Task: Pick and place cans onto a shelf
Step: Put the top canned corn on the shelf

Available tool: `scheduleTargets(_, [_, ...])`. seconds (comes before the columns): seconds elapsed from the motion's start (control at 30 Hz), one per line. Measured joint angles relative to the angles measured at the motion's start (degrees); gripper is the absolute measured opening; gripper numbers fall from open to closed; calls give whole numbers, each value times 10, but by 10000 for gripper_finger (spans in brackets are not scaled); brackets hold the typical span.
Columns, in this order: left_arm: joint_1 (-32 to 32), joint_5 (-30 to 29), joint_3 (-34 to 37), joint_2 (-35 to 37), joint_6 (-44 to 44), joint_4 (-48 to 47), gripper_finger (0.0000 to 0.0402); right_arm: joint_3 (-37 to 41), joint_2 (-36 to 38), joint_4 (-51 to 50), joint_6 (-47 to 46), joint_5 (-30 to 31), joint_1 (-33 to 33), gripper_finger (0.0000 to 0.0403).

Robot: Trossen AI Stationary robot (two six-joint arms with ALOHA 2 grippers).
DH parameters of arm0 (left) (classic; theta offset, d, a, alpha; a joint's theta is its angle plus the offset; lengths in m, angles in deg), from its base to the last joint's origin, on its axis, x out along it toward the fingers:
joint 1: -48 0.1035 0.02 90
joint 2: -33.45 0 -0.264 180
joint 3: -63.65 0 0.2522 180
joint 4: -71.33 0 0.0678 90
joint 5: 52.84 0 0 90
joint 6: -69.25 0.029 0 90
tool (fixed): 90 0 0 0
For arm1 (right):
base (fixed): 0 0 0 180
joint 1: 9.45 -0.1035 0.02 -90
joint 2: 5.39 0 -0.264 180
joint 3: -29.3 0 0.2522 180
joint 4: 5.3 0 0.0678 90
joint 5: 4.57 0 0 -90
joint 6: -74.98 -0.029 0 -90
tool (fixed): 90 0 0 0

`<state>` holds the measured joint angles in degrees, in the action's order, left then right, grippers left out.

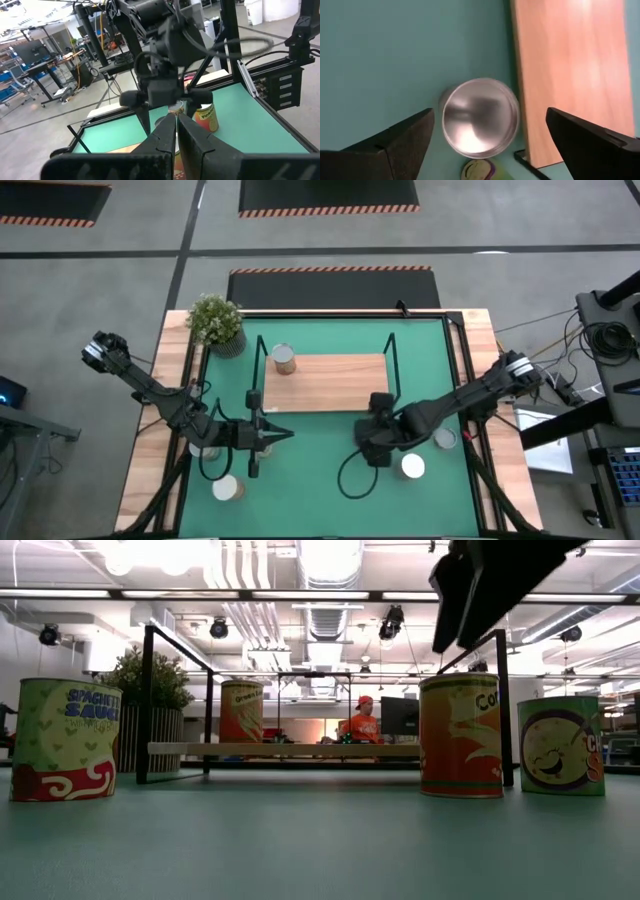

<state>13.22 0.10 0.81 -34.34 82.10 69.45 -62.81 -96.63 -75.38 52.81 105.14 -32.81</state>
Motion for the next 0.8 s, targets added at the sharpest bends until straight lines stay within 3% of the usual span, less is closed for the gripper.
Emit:
scheduleTargets(0.2, [0,0,0,0,0,0,0,1,-28,-4,-2,-78,25,373])
scheduleTargets(0.8, [0,0,0,0,0,0,0,21,-41,14,27,-114,56,370])
